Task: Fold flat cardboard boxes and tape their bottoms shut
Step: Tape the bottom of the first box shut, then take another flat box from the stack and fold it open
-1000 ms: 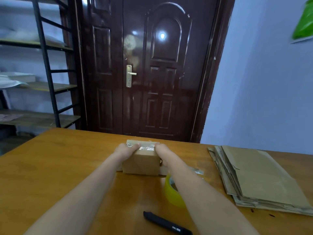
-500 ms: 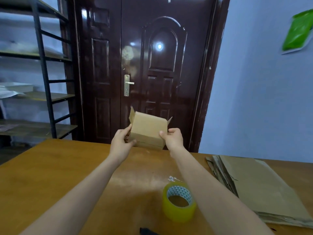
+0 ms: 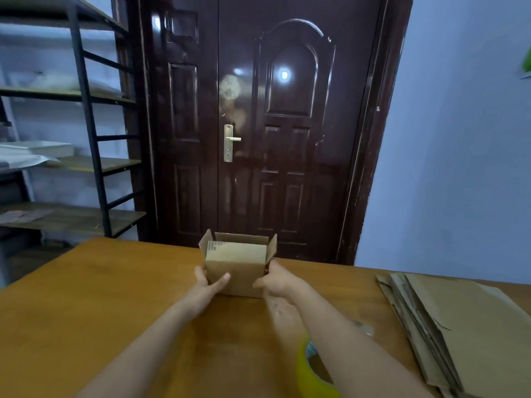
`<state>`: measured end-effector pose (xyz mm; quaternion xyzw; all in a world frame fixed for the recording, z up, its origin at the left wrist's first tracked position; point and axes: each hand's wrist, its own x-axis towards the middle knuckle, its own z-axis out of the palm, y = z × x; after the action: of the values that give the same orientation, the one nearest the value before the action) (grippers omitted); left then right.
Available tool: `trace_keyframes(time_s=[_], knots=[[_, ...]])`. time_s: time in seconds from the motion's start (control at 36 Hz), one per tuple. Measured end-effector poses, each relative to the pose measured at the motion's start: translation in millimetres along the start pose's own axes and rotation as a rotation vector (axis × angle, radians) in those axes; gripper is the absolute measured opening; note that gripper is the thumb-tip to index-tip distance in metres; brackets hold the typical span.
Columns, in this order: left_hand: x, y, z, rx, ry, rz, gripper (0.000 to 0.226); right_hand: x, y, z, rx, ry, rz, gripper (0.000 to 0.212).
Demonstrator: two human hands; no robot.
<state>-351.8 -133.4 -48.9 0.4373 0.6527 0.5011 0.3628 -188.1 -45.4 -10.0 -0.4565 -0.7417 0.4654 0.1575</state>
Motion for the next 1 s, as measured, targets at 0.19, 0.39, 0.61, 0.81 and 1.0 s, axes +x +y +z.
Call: trace_keyframes(time_s=[0.19, 0.39, 0.61, 0.81, 1.0], knots=[[23.4, -1.0, -24.9, 0.159, -0.049, -0.027, 0.065, 30.7, -2.3, 6.1, 0.033, -0.033, 0.047, 0.068], [53.3, -7.0, -35.7, 0.237, -0.036, 0.000, 0.068, 63.0, -7.6, 21.6, -0.133, -0.027, 0.080, 0.093], [79.5, -12.5, -42.1, 0.214, -0.027, 0.004, 0.084, 95.1, -7.7, 30.2, -0.212, -0.002, 0.075, 0.096], [90.1, -12.6, -45.8, 0.181, 0.000, 0.009, 0.083, 101.6, -7.9, 28.0, -0.230, 0.021, 0.051, 0.091], [79.4, 2.6, -50.4, 0.074, 0.169, 0.027, 0.068, 83.8, -8.0, 14.5, -0.155, 0.033, 0.059, 0.092]])
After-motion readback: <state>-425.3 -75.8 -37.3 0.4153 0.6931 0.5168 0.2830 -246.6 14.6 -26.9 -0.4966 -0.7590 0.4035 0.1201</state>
